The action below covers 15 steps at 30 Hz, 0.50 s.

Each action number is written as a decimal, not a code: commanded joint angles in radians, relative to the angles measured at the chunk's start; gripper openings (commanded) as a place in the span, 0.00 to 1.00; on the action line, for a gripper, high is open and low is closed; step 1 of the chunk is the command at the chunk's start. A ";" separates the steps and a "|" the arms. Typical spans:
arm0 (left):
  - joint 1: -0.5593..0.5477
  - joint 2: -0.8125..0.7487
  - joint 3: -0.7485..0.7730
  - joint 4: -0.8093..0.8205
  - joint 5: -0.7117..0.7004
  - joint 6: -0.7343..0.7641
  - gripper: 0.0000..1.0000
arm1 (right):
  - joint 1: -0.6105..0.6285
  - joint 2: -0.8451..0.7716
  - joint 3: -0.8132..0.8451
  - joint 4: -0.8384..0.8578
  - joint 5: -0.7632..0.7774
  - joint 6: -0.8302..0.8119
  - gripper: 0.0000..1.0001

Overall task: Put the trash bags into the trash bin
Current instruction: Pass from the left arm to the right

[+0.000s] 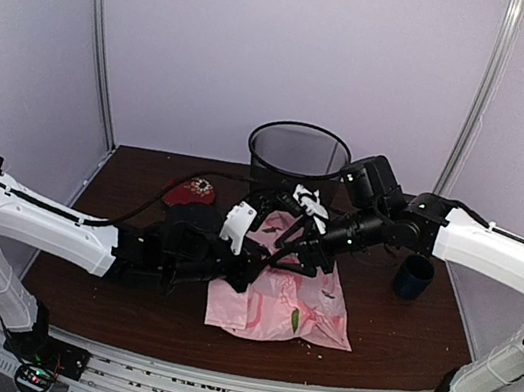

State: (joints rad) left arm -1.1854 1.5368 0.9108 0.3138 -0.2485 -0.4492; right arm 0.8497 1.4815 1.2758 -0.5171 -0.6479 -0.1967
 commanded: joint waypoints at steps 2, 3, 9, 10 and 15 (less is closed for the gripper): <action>0.003 -0.013 0.005 0.049 0.013 -0.028 0.00 | 0.000 -0.013 -0.013 0.101 0.056 0.067 0.36; 0.003 -0.015 0.004 0.052 0.018 -0.027 0.00 | -0.004 -0.013 -0.016 0.103 0.044 0.063 0.29; 0.004 -0.043 0.000 0.014 -0.004 -0.008 0.00 | -0.042 -0.028 -0.029 0.085 0.014 0.045 0.00; 0.005 -0.054 -0.007 0.004 -0.012 -0.004 0.00 | -0.054 -0.033 -0.032 0.081 0.007 0.042 0.00; 0.036 -0.117 -0.044 -0.062 -0.059 0.010 0.17 | -0.089 -0.057 -0.045 0.039 -0.094 -0.004 0.00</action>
State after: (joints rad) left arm -1.1778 1.4906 0.8974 0.2802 -0.2546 -0.4549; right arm 0.7841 1.4708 1.2518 -0.4480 -0.6632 -0.1585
